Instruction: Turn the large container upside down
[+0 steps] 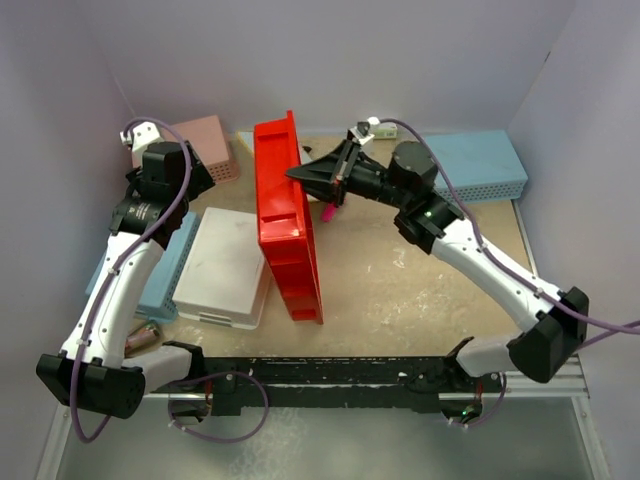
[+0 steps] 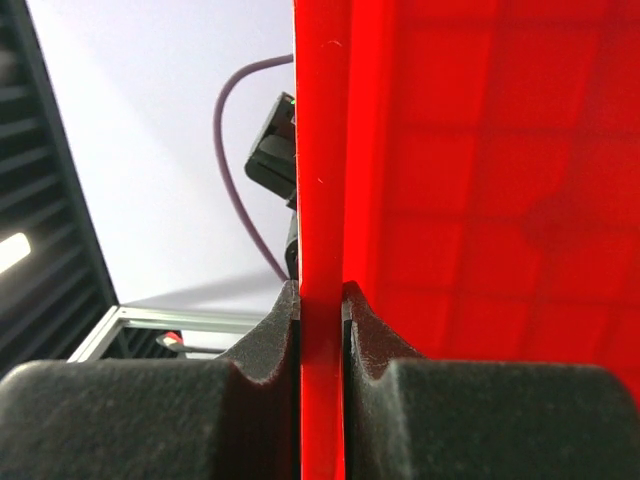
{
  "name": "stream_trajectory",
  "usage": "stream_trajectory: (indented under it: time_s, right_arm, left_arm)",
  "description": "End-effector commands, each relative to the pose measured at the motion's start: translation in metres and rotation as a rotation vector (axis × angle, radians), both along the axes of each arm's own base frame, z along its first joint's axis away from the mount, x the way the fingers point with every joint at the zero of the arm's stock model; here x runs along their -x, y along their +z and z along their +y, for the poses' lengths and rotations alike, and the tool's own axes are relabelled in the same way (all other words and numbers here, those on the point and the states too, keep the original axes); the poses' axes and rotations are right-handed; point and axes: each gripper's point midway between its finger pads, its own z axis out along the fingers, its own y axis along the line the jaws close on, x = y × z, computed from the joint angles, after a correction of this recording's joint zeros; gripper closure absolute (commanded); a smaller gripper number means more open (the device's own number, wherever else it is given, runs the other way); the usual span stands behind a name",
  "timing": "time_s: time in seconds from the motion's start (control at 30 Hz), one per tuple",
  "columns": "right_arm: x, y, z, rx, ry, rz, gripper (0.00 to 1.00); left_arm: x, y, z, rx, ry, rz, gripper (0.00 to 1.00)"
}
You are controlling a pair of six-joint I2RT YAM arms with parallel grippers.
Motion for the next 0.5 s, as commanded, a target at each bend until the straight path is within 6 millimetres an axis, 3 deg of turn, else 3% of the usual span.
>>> stream_trajectory:
  time_s: [0.0,0.3,0.4,0.47]
  right_arm:
    - [0.012,0.022,-0.039,-0.085,-0.02,-0.044,1.0]
    - [0.009,-0.032,-0.111,-0.028,-0.033,-0.011,1.0]
    - [0.019,-0.046,-0.13,0.001,0.066,-0.054,1.0]
    - [0.025,-0.063,-0.142,0.057,0.126,-0.075,0.94]
  left_arm:
    - [-0.001,0.025,0.003,0.001,0.005,-0.069,0.19]
    - [-0.009,0.025,-0.003,0.018,-0.021,-0.073,0.19]
    - [-0.009,0.026,-0.003,0.016,-0.022,-0.075,0.19]
    - [-0.008,0.025,-0.003,0.013,-0.021,-0.073,0.19]
